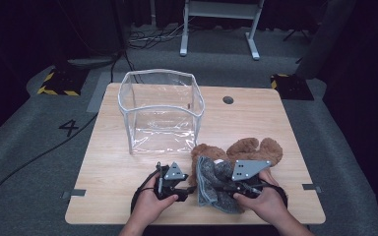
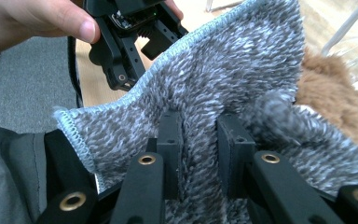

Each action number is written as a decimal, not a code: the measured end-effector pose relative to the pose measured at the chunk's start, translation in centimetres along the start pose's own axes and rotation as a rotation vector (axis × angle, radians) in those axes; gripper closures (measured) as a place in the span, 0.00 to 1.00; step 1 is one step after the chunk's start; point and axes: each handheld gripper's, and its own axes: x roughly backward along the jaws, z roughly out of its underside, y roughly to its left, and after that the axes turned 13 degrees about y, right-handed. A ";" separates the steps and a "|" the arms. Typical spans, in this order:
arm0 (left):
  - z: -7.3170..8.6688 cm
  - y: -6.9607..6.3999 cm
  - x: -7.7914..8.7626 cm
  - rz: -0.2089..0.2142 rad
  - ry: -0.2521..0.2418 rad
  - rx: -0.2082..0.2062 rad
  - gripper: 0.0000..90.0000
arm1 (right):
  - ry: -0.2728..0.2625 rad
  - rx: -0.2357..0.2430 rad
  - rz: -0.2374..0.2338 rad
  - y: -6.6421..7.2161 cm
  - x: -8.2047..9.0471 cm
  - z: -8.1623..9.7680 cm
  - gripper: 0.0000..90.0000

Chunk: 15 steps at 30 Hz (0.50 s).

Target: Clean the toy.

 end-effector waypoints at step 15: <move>-1.1 -0.2 -0.2 -0.005 0.042 -0.069 0.90 | 0.013 -0.048 0.008 -0.7 -0.1 2.6 0.82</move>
